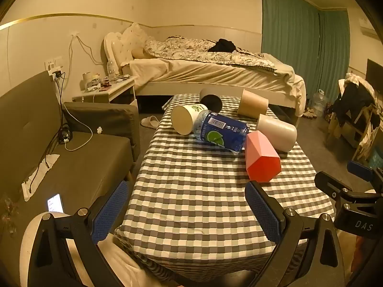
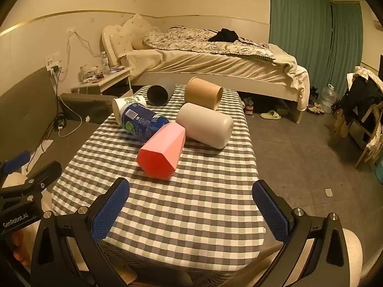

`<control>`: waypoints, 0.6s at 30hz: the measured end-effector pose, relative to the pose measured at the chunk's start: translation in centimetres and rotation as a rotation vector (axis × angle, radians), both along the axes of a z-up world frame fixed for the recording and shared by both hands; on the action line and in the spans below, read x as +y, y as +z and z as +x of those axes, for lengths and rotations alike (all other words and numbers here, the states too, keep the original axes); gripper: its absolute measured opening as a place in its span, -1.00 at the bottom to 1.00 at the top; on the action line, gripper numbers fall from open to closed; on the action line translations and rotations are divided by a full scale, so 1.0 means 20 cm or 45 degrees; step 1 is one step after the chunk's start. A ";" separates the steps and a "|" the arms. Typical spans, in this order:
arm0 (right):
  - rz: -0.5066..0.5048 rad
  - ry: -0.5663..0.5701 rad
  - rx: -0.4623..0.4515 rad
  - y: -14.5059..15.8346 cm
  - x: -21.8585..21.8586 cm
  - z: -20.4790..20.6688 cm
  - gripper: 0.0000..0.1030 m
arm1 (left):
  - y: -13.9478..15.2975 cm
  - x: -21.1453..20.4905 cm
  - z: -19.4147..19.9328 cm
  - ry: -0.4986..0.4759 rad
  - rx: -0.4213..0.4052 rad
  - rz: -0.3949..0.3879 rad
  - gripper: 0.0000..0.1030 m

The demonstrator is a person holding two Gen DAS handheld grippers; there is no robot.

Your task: Flip cup upside down

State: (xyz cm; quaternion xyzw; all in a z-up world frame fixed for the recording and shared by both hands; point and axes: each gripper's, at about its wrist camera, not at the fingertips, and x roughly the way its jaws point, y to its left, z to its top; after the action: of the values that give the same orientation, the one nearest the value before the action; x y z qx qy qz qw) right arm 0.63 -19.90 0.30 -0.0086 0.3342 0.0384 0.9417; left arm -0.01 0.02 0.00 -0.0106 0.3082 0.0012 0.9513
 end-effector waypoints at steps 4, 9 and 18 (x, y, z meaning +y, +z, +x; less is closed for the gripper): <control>-0.002 -0.003 0.001 0.00 0.00 0.00 0.99 | 0.01 0.01 -0.01 -0.002 -0.004 -0.002 0.96; -0.005 0.000 0.007 0.00 0.00 0.00 0.99 | 0.00 0.00 0.00 0.002 0.007 0.014 0.96; -0.007 -0.002 0.011 0.00 0.00 0.00 0.99 | 0.00 0.00 0.00 0.001 0.011 0.014 0.96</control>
State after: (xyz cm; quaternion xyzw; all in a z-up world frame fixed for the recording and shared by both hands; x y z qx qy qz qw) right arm 0.59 -19.90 0.29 -0.0109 0.3384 0.0369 0.9402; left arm 0.02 -0.01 0.01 -0.0055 0.3124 0.0032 0.9499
